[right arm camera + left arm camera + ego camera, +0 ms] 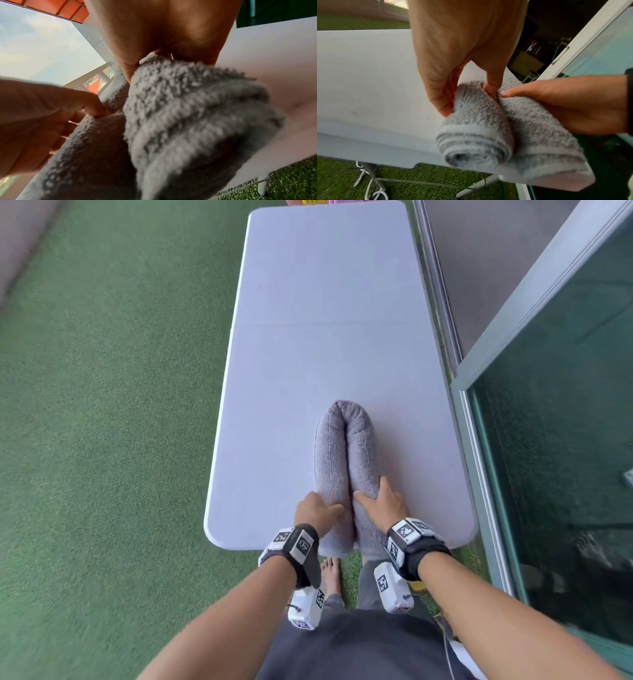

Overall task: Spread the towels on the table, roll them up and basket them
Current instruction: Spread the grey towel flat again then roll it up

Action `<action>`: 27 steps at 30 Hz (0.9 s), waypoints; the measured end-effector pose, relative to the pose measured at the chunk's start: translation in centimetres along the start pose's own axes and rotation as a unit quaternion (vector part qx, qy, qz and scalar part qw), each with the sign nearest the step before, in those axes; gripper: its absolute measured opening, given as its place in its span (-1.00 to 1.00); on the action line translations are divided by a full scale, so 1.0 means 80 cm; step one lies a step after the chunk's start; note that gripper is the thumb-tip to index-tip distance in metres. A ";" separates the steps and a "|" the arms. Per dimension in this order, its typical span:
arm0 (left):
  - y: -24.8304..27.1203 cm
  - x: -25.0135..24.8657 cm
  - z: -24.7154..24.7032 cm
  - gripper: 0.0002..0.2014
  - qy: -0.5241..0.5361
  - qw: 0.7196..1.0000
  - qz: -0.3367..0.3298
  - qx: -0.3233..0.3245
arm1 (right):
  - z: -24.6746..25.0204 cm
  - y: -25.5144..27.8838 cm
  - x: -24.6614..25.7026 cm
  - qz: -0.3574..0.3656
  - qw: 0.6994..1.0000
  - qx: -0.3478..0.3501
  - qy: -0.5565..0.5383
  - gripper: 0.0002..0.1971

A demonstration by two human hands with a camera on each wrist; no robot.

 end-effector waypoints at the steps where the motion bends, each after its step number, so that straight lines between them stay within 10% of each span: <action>1: -0.002 0.007 0.002 -0.63 0.023 1.000 0.005 -0.008 | 0.002 -0.001 -0.001 0.004 1.000 -0.003 -0.001 -0.31; 9: 0.006 0.007 -0.007 -0.79 0.069 0.997 -0.031 0.032 | 0.007 0.001 0.008 0.025 0.999 -0.027 0.026 -0.35; 16: 0.047 -0.015 -0.069 -0.47 -0.115 0.952 -0.169 0.228 | 0.007 0.000 0.028 0.017 0.965 -0.120 0.232 0.43; 27: 0.120 0.214 0.013 -0.65 -0.042 0.984 -0.004 0.173 | 0.037 -0.023 0.036 0.090 0.970 -0.054 0.218 0.11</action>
Point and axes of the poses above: each hand's wrist, its own y-axis away from the middle knuckle, its own z-axis out of the back of the hand, x = y × z, the point moved 6 cm from there along -y, towards the middle knuckle, and after that the axes turned 2 degrees about -z, right-handed, at the moved point
